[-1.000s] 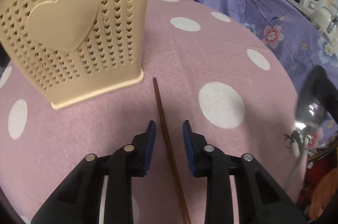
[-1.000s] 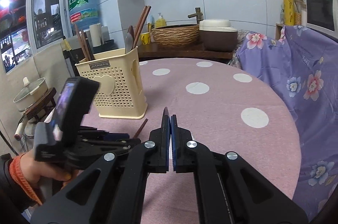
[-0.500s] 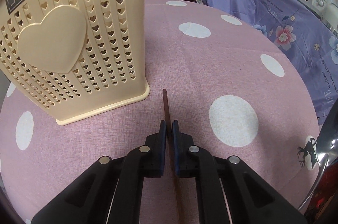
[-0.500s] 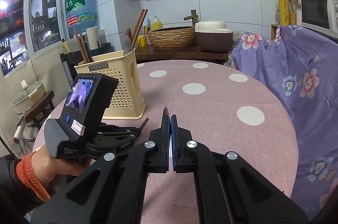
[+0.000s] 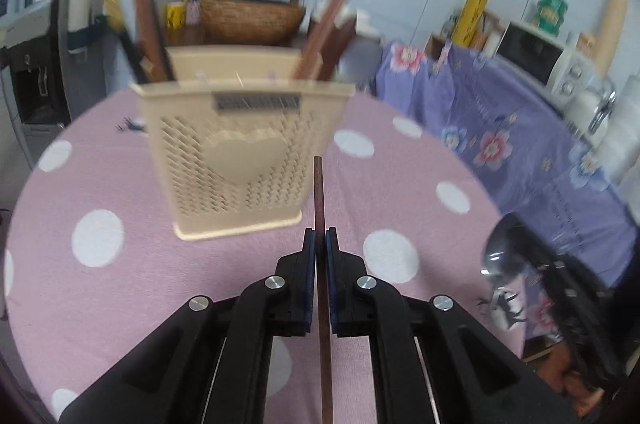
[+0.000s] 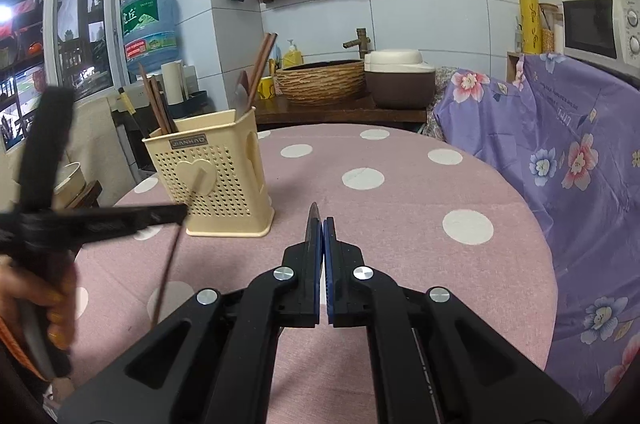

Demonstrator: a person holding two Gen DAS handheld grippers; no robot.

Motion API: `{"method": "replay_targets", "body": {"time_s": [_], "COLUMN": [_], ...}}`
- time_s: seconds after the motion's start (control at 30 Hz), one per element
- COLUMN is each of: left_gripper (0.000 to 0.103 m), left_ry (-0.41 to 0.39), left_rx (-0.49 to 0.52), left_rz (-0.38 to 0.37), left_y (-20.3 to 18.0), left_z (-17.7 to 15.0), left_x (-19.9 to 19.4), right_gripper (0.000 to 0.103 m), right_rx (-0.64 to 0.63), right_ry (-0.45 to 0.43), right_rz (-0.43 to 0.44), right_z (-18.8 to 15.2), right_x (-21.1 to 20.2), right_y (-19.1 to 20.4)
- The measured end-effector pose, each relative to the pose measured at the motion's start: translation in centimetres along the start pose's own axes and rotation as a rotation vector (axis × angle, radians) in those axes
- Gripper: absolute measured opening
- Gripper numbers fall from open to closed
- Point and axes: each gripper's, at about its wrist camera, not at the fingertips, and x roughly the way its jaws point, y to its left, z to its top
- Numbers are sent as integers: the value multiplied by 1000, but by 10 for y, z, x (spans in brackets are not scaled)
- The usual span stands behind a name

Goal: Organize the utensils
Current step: 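Carry the spoon and chopstick up and lower them into the beige holder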

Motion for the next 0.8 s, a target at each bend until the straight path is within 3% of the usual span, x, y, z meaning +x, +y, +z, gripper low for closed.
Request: {"method": "replay_targets", "body": {"time_s": [0.17,0.5,0.63,0.8], "left_gripper": [6,6,6,6], "left_ry": [-133,-184,-233,-330], "left_rx": [-24,-43,-23,15], "left_rz": [15,-1,-12,-8], "left_y": [16,22,20,11], "left_z": [8,20,40,98], "left_x": [-57,-72,-89,-119], "right_gripper": [2,2,2,2], "right_rx": [-51,-142,-177,-251], "right_ry": [-27,-47,-87,-189], "right_rz": [21,46,60,27], "right_z": [6,17,46,111], "right_x": [-3,2,5,12], "right_y": [23,63,76,99]}}
